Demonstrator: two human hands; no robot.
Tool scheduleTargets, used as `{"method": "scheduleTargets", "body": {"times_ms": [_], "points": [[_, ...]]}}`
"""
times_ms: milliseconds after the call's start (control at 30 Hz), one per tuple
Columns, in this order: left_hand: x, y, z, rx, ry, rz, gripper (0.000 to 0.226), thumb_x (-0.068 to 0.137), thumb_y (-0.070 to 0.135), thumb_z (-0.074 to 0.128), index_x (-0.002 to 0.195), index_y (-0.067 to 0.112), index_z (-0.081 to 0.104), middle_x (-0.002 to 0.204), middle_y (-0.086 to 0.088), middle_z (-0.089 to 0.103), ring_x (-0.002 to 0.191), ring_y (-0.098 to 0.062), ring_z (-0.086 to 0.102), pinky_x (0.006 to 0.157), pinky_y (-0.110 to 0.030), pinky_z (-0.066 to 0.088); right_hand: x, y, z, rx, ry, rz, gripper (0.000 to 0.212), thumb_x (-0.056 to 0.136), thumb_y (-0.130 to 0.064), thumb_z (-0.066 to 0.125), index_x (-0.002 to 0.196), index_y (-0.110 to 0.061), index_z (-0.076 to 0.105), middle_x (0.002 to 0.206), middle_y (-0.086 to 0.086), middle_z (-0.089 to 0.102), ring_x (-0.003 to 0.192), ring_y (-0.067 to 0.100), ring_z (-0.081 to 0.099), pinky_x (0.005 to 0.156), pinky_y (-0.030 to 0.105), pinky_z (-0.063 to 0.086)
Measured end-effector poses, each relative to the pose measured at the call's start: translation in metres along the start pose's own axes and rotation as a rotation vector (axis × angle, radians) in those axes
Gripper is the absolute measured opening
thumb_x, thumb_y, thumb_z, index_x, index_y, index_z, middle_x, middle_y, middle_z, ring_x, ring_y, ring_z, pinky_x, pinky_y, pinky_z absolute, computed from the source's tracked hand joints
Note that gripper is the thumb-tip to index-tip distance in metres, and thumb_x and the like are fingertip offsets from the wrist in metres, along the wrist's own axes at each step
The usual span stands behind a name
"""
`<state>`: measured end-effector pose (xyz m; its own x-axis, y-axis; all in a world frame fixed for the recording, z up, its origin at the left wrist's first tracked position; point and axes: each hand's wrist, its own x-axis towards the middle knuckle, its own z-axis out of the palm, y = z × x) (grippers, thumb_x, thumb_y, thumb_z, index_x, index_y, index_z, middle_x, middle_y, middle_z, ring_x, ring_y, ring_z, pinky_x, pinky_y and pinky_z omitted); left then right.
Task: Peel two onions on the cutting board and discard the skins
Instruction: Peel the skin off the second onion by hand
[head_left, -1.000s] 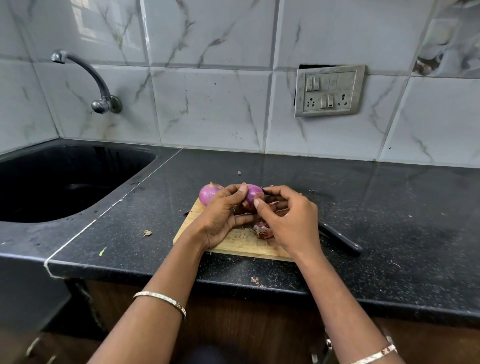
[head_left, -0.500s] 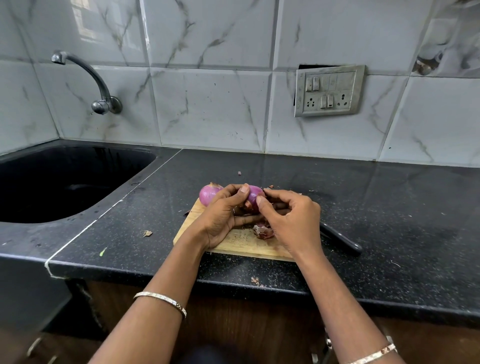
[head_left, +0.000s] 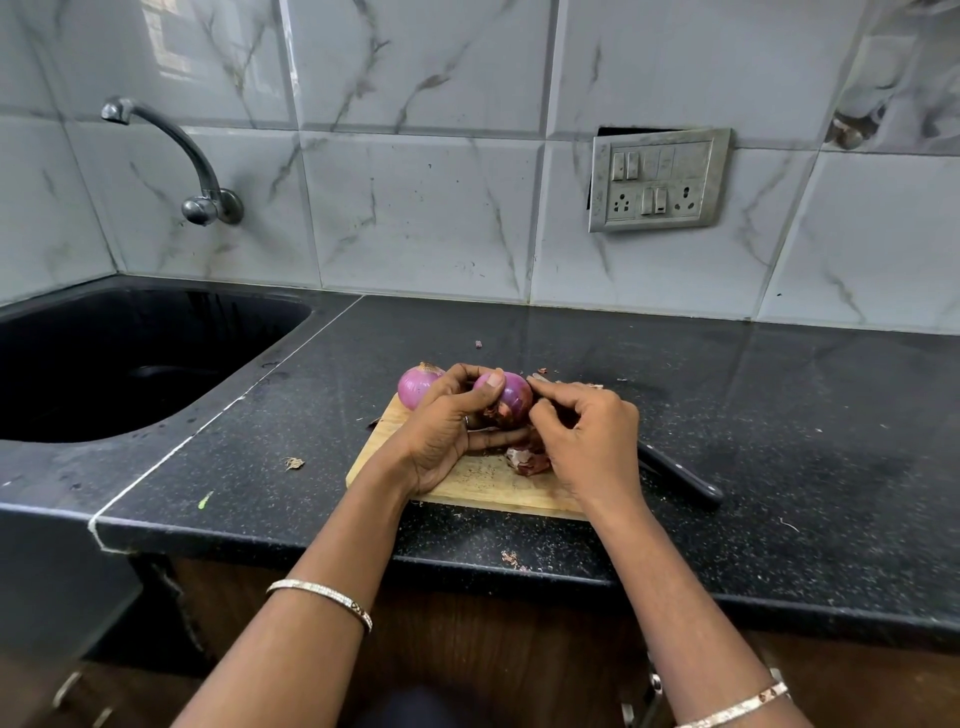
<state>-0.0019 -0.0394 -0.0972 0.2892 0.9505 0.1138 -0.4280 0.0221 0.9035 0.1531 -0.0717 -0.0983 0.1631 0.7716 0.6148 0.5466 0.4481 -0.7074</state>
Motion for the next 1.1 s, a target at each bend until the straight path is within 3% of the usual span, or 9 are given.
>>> {"method": "scheduleTargets", "body": {"times_ms": [133,300,467,567,700,833,967,1100], "points": [[0.0006,-0.0001,-0.0009,-0.002,-0.003,-0.001,0.039,0.083,0.023,0.07,0.113,0.004,0.054,0.112,-0.019,0.062,0.089,-0.021,0.074,0.084,-0.048,0.062,-0.0006,-0.0008,-0.0013,0.023,0.001,0.016,0.022,0.089,-0.016,0.071,0.109,-0.018,0.08,0.102,-0.008,0.078,0.092,-0.016,0.064,0.084,-0.002,0.042],[-0.0001,0.0006,-0.0003,0.0,0.001,0.036,0.039,0.084,0.022,0.068,0.115,0.005,0.053,0.093,-0.007,0.069,0.086,-0.017,0.073,0.079,-0.043,0.063,-0.0022,-0.0037,-0.002,0.094,0.0,-0.007,0.023,0.086,-0.02,0.079,0.109,-0.019,0.079,0.092,-0.013,0.077,0.08,-0.008,0.07,0.072,0.008,0.053],[-0.0016,-0.0007,-0.0016,0.029,-0.002,0.059,0.02,0.091,0.015,0.066,0.102,0.006,0.053,0.101,-0.013,0.062,0.082,-0.017,0.073,0.082,-0.049,0.063,-0.0003,0.0016,-0.0007,0.078,0.048,-0.023,0.019,0.086,-0.014,0.078,0.104,-0.018,0.081,0.096,-0.008,0.079,0.092,-0.01,0.069,0.084,0.009,0.051],[-0.0028,0.0002,0.0,0.018,-0.004,0.06,0.025,0.084,0.018,0.069,0.1,0.007,0.052,0.105,-0.015,0.06,0.082,-0.018,0.073,0.082,-0.049,0.062,0.0003,0.0027,-0.0002,0.064,0.062,-0.023,0.017,0.086,-0.012,0.077,0.101,-0.018,0.082,0.095,-0.008,0.079,0.092,-0.009,0.069,0.085,0.01,0.052],[-0.0032,0.0011,0.0003,0.024,-0.004,0.061,0.03,0.084,0.019,0.069,0.106,0.007,0.053,0.102,-0.013,0.063,0.083,-0.017,0.073,0.077,-0.043,0.063,-0.0008,0.0005,-0.0011,0.087,0.019,-0.011,0.019,0.085,-0.024,0.081,0.103,-0.018,0.082,0.095,-0.012,0.078,0.089,-0.006,0.07,0.084,0.015,0.055],[-0.0034,0.0014,-0.0003,0.028,-0.005,0.059,0.029,0.083,0.019,0.069,0.104,0.007,0.053,0.104,-0.015,0.064,0.084,-0.017,0.073,0.078,-0.044,0.063,0.0,0.0019,-0.0014,0.102,0.021,-0.021,0.017,0.084,-0.019,0.082,0.102,-0.016,0.081,0.093,-0.014,0.076,0.087,-0.013,0.068,0.081,0.006,0.05],[-0.0038,0.0004,-0.0006,0.028,-0.007,0.065,0.025,0.083,0.017,0.069,0.099,0.007,0.052,0.104,-0.015,0.062,0.083,-0.017,0.073,0.08,-0.047,0.063,0.0007,0.0047,-0.0008,0.1,0.052,-0.043,0.013,0.084,-0.014,0.081,0.097,-0.014,0.082,0.09,-0.006,0.078,0.084,-0.012,0.068,0.08,0.006,0.049],[-0.0026,0.0002,0.0,0.034,0.003,0.065,0.026,0.082,0.017,0.071,0.098,0.007,0.053,0.105,-0.016,0.062,0.083,-0.018,0.073,0.081,-0.048,0.063,0.0001,0.002,-0.0007,0.103,0.056,-0.028,0.012,0.084,-0.011,0.08,0.096,-0.015,0.082,0.087,-0.014,0.077,0.082,-0.016,0.066,0.076,0.002,0.046]]}}
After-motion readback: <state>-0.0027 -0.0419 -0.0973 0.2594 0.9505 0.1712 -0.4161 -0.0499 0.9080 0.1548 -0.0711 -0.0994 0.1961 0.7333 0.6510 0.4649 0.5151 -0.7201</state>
